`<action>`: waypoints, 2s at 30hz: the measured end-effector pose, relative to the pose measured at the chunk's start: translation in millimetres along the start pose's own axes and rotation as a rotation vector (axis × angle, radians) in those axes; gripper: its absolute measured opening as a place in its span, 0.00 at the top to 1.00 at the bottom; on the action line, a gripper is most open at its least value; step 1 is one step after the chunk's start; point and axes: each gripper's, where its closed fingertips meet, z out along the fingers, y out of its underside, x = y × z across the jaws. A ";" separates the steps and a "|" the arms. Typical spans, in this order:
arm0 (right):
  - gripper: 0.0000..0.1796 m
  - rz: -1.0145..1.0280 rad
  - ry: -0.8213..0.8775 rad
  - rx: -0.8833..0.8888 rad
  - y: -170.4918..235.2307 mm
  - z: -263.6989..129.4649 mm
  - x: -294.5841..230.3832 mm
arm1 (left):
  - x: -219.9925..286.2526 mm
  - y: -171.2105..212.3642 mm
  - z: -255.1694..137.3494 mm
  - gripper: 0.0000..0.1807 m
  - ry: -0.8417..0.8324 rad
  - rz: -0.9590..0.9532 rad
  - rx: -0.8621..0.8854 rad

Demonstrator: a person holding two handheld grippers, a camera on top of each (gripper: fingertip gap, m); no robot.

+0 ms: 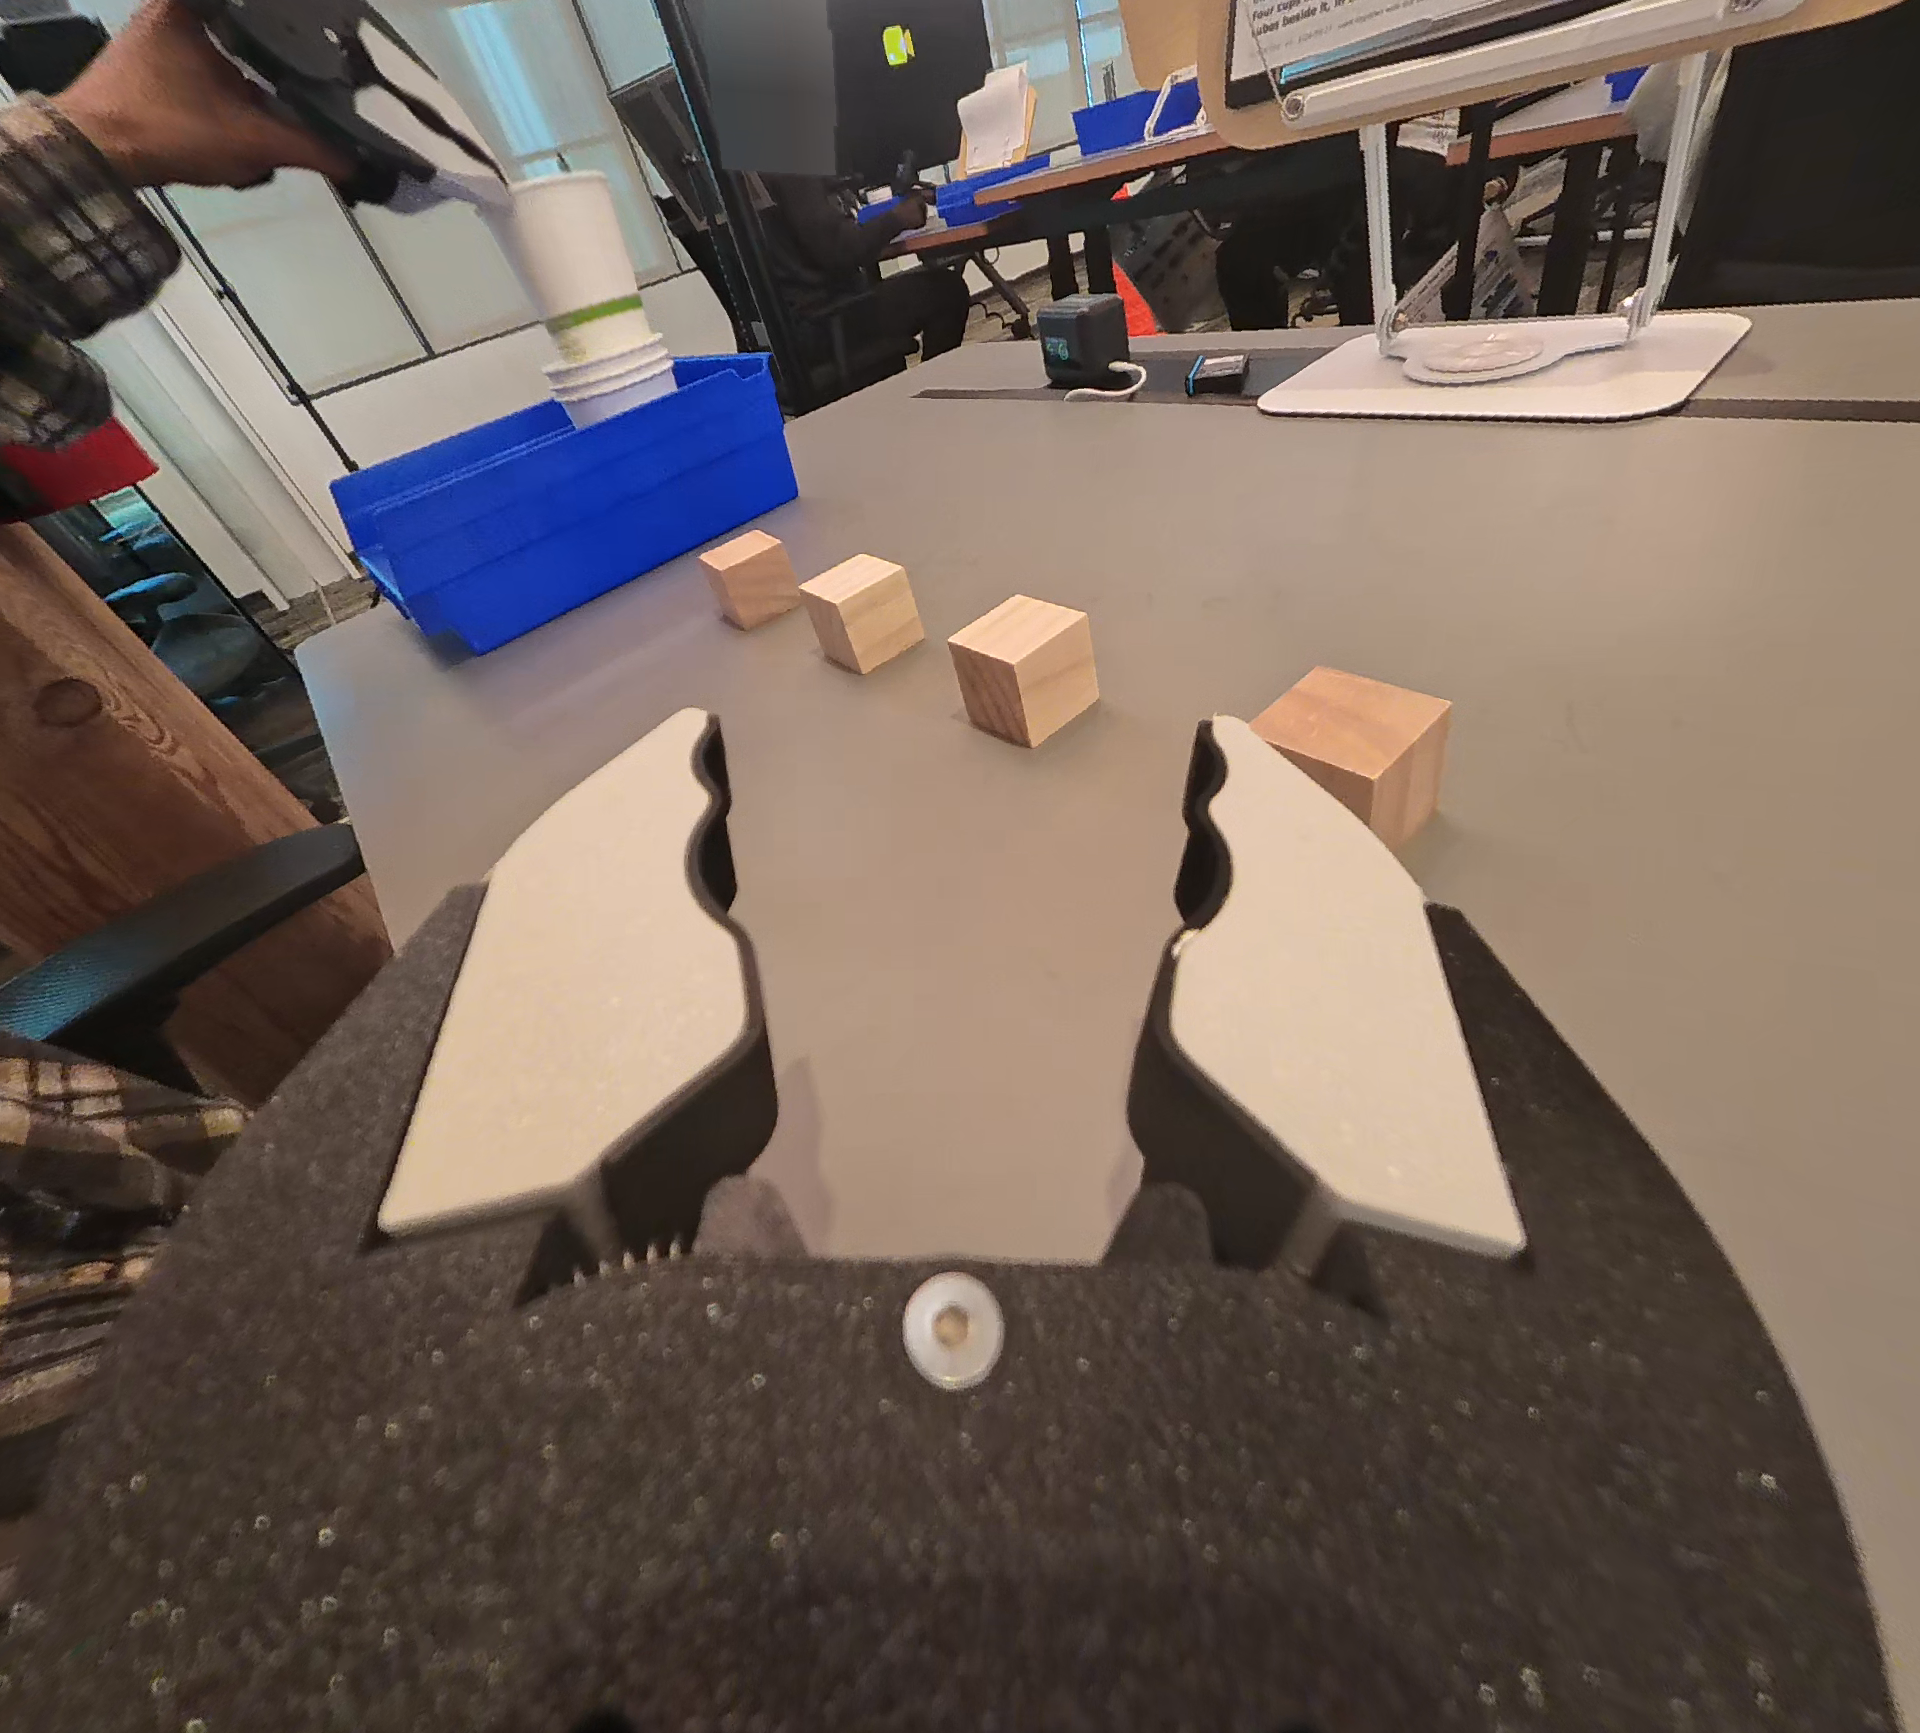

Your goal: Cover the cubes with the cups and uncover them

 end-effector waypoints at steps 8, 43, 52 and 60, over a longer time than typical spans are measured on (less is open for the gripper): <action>0.53 -0.001 -0.017 -0.005 1.0 2.4 -3.4 | -21.5 -15.7 -31.1 0.99 -0.054 -0.007 0.034; 0.49 0.015 -0.171 0.102 -32.9 46.9 -29.2 | 162.5 -232.8 -106.3 0.99 0.475 -0.331 0.821; 0.41 0.089 -0.259 0.118 -31.3 85.6 -22.7 | 245.8 -266.1 -119.4 0.99 0.849 -0.515 1.010; 0.48 0.144 -0.370 0.163 -41.7 85.1 -26.6 | 308.6 -280.1 -132.1 0.99 1.139 -0.592 1.089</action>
